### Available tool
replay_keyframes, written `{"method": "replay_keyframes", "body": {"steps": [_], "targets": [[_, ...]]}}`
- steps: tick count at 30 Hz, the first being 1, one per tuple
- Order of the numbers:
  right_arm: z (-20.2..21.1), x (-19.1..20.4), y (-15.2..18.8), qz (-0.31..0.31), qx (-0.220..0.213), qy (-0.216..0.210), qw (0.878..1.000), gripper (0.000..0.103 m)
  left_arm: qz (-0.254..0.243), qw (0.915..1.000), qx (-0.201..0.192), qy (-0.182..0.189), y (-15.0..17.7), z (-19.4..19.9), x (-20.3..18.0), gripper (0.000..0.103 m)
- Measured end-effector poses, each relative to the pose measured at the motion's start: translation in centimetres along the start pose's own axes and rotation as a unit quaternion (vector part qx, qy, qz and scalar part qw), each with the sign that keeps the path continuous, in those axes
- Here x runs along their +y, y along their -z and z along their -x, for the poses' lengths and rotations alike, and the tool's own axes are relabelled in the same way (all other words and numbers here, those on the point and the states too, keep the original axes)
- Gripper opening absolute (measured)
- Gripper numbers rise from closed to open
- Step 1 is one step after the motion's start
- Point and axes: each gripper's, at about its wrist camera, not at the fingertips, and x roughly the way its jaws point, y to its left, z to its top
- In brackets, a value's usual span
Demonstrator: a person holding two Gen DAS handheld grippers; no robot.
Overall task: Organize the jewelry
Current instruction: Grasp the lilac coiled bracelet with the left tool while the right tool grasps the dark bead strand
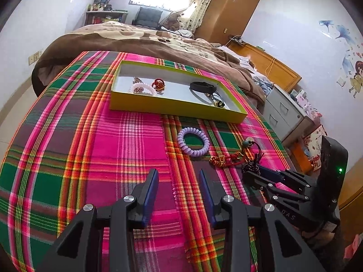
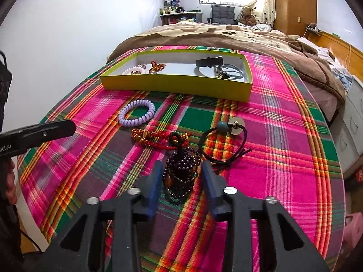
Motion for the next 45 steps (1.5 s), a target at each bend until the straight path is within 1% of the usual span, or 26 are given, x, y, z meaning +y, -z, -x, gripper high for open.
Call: {"method": "replay_keyframes", "body": {"steps": [2,6,9,13,14,15,16,20,23,26,29,32,34,36,38,40,43,45], "targets": [[0.2,-0.2,0.1,-0.002,-0.003,0.004,1.000,0.024,-0.003,1.0000,0.001,-0.003,-0.2,-0.2,-0.3,0.036],[0.5,-0.8,0.3,-0.009,-0.010,-0.001,1.000,0.014,-0.004,1.0000,0.006,-0.003,-0.8,-0.9,-0.6,0.036],[0.9,-1.2,0.4,-0.013,-0.017,-0.008,1.000,0.011,-0.004,0.9999,0.011,-0.008,-1.4,-1.5,-0.8,0.036],[1.2,-1.6,0.4,-0.022,-0.022,-0.015,0.999,0.011,-0.015,0.9997,0.020,-0.004,-2.6,-2.8,-1.6,0.036],[1.3,-1.7,0.5,-0.023,-0.023,-0.018,0.999,0.011,-0.017,0.9995,0.022,-0.012,-2.8,-3.2,-1.8,0.036],[1.4,-1.7,0.5,-0.023,-0.025,-0.021,0.999,0.011,-0.030,0.9990,0.021,-0.027,-3.1,-3.6,-2.2,0.036],[1.4,-1.8,0.5,-0.024,-0.025,-0.022,0.999,0.011,-0.036,0.9986,0.022,-0.032,-3.2,-3.9,-2.4,0.036],[2.0,-2.2,0.7,-0.033,-0.037,-0.033,0.998,0.011,-0.041,0.9976,0.039,-0.040,-3.7,-5.6,-2.9,0.036],[2.3,-2.5,0.7,-0.038,-0.043,-0.039,0.998,0.011,-0.054,0.9956,0.046,-0.061,-3.7,-6.6,-3.2,0.036],[2.7,-2.6,0.6,-0.039,-0.049,-0.040,0.997,0.011,-0.056,0.9943,0.058,-0.070,-3.5,-7.6,-3.0,0.037],[3.2,-2.8,0.5,-0.042,-0.057,-0.042,0.997,0.011,-0.074,0.9921,0.051,-0.088,-3.6,-7.7,-3.4,0.036],[3.6,-2.8,0.2,-0.042,-0.064,-0.042,0.996,0.011,-0.076,0.9914,0.055,-0.091,-3.9,-8.0,-3.5,0.036],[3.7,-2.8,0.0,-0.042,-0.066,-0.042,0.996,0.011,-0.084,0.9873,0.063,-0.119,-4.0,-8.6,-3.4,0.036],[3.8,-2.9,-0.1,-0.042,-0.068,-0.040,0.996,0.011,-0.101,0.9843,0.059,-0.133,-3.8,-8.8,-3.8,0.036],[3.8,-3.0,-0.1,-0.044,-0.069,-0.040,0.996,0.011,-0.112,0.9826,0.057,-0.137,-3.7,-8.9,-4.1,0.037],[3.7,-3.1,-0.1,-0.047,-0.068,-0.039,0.996,0.011,-0.109,0.9834,0.057,-0.133,-3.8,-8.8,-3.8,0.036],[3.6,-3.1,-0.2,-0.048,-0.068,-0.039,0.996,0.011,-0.112,0.9826,0.055,-0.138,-3.8,-8.7,-3.8,0.029],[3.6,-3.1,-0.2,-0.049,-0.068,-0.039,0.996,0.011,-0.115,0.9820,0.055,-0.140,-3.7,-8.6,-3.8,0.019]]}}
